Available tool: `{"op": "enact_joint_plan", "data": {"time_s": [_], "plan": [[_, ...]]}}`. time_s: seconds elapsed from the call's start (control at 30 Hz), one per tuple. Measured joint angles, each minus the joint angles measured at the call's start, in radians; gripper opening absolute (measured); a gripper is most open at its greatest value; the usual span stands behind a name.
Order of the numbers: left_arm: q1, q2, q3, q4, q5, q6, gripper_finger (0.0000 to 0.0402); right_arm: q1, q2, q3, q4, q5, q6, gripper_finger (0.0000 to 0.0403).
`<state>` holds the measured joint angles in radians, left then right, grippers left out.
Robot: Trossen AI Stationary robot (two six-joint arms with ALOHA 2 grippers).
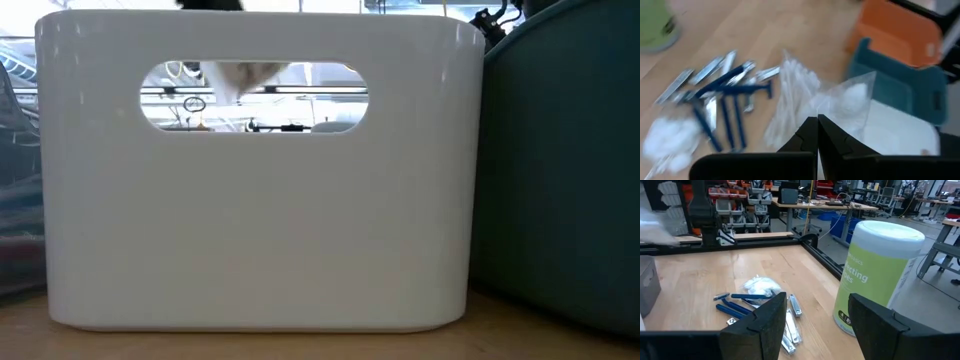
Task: Pick & Place Travel size toiletries
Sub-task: Put the white cotton pack into the white bin
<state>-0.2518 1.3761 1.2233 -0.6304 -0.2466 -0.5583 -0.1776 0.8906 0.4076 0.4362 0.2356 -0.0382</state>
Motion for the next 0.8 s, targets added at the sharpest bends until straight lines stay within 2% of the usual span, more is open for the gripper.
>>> {"op": "enact_joint_plan", "data": {"time_s": [0.1,0.27,0.57,0.8], "plan": [[-0.039,0.078,0.101,-0.043,0.04,0.046,0.0,0.0,0.0,0.0,0.001,0.0,0.0,0.0201],[-0.103,0.212,0.222,-0.076,0.2,0.139,0.0,0.0,0.0,0.0,0.0,0.0,0.0,0.0201],[-0.135,0.363,0.239,0.058,0.481,0.209,0.0,0.0,0.0,0.0,0.0,-0.001,0.001,0.0201],[-0.122,0.385,0.24,0.155,0.509,0.215,0.0013,0.001,0.0,0.0,0.001,-0.004,0.006,0.0201]]}}
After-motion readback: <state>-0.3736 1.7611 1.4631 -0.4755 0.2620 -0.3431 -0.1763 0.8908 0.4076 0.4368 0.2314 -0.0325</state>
